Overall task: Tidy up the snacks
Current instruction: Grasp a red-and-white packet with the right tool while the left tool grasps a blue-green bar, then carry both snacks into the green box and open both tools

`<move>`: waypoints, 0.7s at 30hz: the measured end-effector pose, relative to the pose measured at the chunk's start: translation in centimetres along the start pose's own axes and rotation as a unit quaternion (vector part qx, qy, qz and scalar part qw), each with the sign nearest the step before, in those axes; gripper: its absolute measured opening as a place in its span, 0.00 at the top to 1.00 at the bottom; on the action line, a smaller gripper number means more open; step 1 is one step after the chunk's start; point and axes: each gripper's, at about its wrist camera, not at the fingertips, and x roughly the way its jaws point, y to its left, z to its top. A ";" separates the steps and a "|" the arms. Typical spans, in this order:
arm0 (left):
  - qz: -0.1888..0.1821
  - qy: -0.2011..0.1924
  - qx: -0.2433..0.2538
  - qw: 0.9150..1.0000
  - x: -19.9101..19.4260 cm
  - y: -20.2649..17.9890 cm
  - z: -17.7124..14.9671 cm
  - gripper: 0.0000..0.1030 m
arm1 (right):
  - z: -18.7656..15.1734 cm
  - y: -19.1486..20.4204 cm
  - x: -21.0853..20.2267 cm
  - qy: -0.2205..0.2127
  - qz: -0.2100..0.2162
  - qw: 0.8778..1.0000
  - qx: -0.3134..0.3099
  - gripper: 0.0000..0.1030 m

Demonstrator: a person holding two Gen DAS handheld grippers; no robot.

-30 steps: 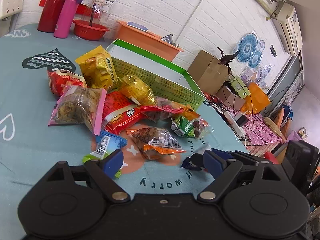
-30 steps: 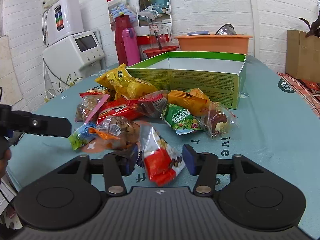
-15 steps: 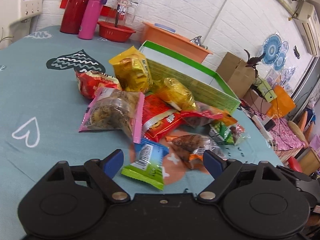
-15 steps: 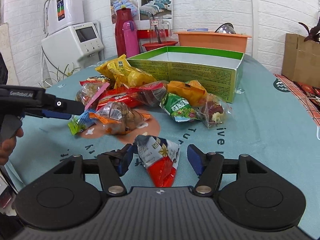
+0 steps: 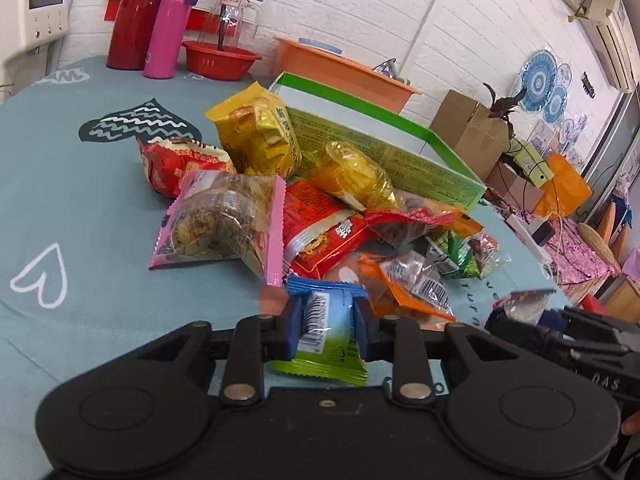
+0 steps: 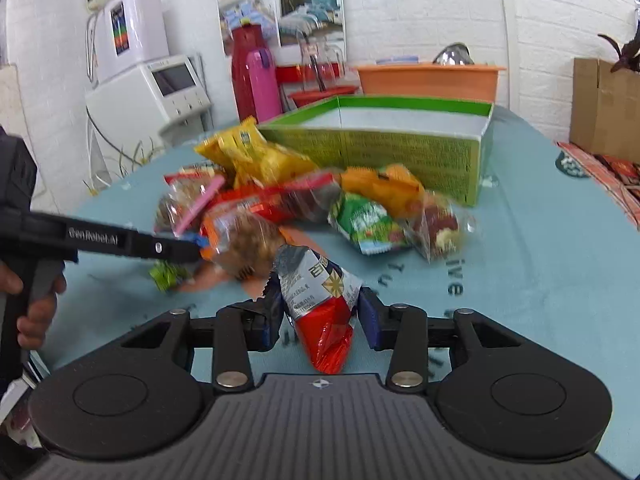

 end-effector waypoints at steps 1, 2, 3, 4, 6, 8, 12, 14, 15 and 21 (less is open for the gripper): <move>-0.007 -0.003 -0.003 1.000 -0.5 0.1 0.2 0.66 | 0.4 0.0 -0.3 -0.009 0.001 1.000 -0.002 0.32; -0.016 -0.010 -0.007 1.000 -1.2 0.0 0.5 0.66 | 0.8 0.0 -0.5 -0.018 0.001 1.000 -0.004 0.32; -0.024 -0.019 -0.007 0.999 -1.9 -0.1 0.9 0.66 | 1.3 0.0 -0.8 -0.027 0.002 1.000 -0.007 0.32; -0.033 -0.030 -0.005 0.999 -2.6 -0.4 1.4 0.66 | 1.9 -0.1 -0.9 -0.036 0.005 0.999 -0.009 0.32; -0.049 -0.051 0.005 0.998 -3.7 -1.2 2.7 0.66 | 3.0 -0.3 -1.1 -0.053 0.005 0.999 -0.013 0.32; -0.065 -0.069 0.016 0.995 -4.2 -2.1 4.3 0.66 | 4.3 -0.5 -1.2 -0.071 -0.002 0.997 -0.018 0.32; -0.077 -0.099 0.031 0.992 -3.5 -3.7 7.6 0.66 | 6.9 -0.9 -1.1 -0.110 -0.014 0.993 -0.029 0.32; -0.080 -0.105 0.033 0.991 -2.4 -4.3 9.0 0.66 | 8.0 -1.2 -0.9 -0.127 -0.027 0.991 -0.038 0.32; -0.083 -0.105 0.029 0.991 -1.7 -4.4 9.7 0.66 | 8.6 -1.4 -0.7 -0.133 -0.033 0.990 -0.041 0.32; -0.064 -0.106 0.019 0.992 3.0 -4.6 13.8 0.65 | 11.4 -3.6 1.4 -0.144 -0.043 0.988 -0.024 0.31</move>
